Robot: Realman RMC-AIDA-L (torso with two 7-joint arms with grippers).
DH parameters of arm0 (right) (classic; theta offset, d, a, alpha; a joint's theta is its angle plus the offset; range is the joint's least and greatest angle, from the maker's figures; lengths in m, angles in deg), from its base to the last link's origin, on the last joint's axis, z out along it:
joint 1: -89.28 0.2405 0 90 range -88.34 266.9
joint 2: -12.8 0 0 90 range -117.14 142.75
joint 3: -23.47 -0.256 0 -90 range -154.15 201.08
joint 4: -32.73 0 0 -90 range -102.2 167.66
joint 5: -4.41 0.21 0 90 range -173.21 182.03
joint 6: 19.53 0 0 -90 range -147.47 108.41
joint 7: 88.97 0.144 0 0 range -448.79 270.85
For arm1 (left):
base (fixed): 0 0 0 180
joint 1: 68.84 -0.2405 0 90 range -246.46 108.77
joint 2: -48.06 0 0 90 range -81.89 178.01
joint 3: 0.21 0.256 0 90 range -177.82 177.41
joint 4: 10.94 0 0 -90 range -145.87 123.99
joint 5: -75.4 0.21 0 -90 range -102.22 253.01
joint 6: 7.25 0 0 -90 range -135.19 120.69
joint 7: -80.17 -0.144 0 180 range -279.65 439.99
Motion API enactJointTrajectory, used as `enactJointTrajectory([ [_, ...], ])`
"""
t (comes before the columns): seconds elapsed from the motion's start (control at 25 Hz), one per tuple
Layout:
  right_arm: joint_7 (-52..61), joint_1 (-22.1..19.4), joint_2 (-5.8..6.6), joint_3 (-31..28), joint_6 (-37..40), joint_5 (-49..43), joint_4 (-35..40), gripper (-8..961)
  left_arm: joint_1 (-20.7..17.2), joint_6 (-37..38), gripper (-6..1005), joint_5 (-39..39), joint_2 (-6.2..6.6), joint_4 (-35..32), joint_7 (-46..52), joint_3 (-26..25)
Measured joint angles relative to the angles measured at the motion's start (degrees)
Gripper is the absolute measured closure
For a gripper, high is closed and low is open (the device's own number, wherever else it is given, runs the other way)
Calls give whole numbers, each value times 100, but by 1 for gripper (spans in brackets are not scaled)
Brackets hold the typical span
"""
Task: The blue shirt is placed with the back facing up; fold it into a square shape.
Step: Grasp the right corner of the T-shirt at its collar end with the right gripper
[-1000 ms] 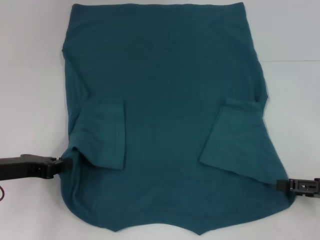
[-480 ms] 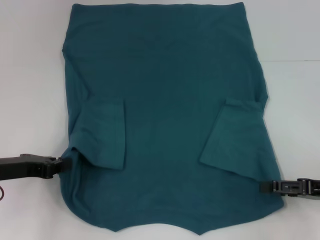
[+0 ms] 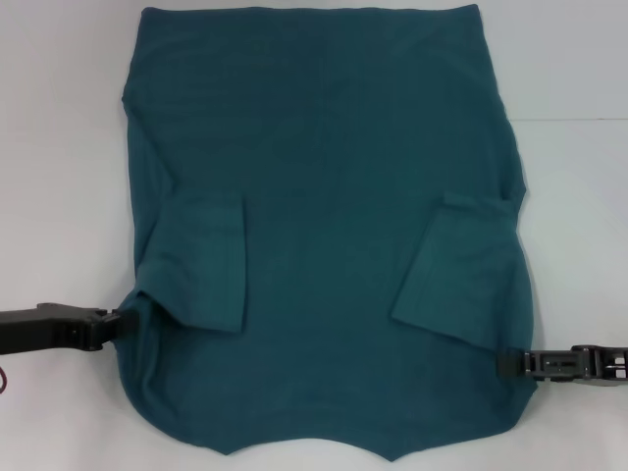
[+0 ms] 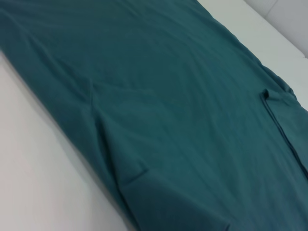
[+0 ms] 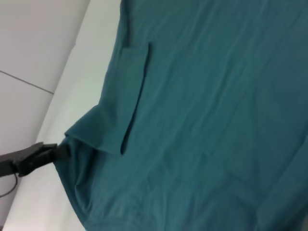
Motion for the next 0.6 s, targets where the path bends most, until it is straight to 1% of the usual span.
enactJointTrajectory([
  [0.24,162,62,-17,38,7,-257,-7,36,-1,-29,970,0,0,62,-1,-9],
  [0.6,194,96,-41,71,38,-277,-24,36,15,-37,971,-30,6,62,14,-9],
])
